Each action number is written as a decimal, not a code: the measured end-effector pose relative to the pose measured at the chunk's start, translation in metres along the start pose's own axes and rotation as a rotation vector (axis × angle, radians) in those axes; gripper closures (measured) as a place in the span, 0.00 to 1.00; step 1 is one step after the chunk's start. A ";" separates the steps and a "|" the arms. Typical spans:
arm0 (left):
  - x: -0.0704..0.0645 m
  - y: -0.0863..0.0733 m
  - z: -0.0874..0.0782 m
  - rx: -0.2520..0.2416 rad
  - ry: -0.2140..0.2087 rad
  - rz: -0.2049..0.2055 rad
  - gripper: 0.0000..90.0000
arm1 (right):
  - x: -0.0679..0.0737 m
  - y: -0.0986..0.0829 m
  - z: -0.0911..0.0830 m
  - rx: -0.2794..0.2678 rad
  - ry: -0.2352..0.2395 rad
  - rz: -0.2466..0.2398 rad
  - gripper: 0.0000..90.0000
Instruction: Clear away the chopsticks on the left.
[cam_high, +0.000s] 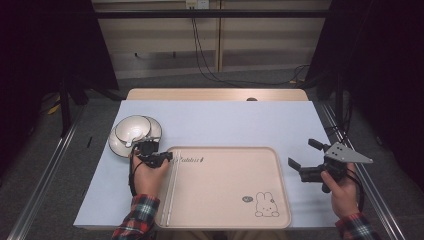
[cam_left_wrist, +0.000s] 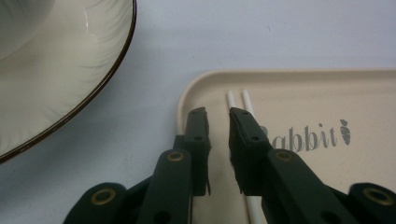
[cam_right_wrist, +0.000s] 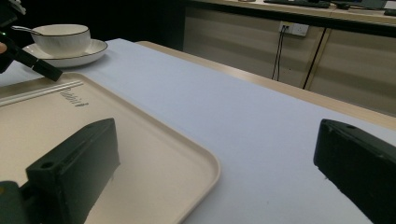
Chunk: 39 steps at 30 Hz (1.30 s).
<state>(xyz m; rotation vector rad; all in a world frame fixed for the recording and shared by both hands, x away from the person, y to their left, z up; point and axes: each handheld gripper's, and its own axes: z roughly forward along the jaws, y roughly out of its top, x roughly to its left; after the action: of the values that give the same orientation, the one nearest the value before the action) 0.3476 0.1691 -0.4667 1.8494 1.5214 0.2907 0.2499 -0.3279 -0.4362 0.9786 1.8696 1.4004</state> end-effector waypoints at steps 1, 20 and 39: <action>0.000 0.001 -0.001 -0.006 0.005 0.011 0.85 | 0.000 0.000 0.000 0.000 -0.003 -0.001 0.00; -0.004 0.028 -0.029 -0.157 -0.028 0.079 0.41 | -0.001 -0.001 0.001 0.002 -0.008 -0.009 0.00; 0.009 0.047 -0.045 -0.139 -0.075 0.119 0.17 | 0.000 0.000 -0.002 0.005 -0.014 -0.016 0.00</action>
<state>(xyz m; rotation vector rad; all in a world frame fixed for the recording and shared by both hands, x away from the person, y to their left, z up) 0.3601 0.1923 -0.4059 1.8222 1.3102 0.3691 0.2485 -0.3285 -0.4358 0.9718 1.8673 1.3766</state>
